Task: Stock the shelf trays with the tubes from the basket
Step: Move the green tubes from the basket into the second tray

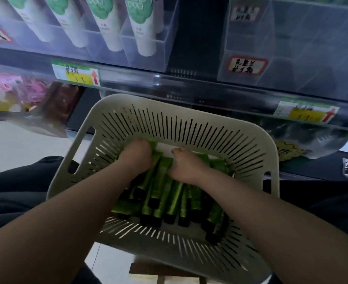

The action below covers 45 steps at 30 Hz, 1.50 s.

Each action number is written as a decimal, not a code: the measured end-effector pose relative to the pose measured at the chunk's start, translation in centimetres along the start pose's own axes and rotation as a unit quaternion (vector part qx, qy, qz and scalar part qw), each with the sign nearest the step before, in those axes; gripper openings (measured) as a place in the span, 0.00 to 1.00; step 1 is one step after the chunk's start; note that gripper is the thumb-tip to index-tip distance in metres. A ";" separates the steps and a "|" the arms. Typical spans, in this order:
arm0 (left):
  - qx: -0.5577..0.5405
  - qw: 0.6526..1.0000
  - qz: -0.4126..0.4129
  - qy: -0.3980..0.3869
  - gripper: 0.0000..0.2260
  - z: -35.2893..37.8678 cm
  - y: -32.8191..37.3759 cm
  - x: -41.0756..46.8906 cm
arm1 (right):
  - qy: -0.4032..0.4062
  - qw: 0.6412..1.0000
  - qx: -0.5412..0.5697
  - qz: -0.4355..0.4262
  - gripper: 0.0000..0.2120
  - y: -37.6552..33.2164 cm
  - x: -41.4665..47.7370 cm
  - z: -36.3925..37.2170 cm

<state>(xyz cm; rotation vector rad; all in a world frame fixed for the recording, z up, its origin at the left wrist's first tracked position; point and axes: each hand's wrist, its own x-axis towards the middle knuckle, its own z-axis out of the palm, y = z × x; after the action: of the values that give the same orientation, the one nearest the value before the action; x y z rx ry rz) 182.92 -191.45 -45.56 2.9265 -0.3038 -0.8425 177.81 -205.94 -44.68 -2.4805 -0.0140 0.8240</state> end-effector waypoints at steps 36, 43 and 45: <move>-0.203 0.977 -0.063 0.018 0.09 -0.1 -0.3 1.8 | -0.094 0.983 0.131 0.089 0.29 0.5 2.9 0.1; -0.199 0.979 -0.033 0.029 0.05 -2.0 0.5 -1.7 | -0.084 0.970 0.206 0.102 0.20 0.6 -0.4 -1.1; -0.202 0.978 -0.022 0.040 0.04 -2.6 0.8 -3.1 | -0.065 0.968 0.221 0.098 0.15 0.5 -1.3 -1.6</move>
<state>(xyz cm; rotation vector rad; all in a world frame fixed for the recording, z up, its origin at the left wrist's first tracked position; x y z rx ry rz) 181.58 -191.49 -41.66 2.5841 -0.0530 -0.6925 177.56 -207.40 -43.12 -2.0262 0.3375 0.9518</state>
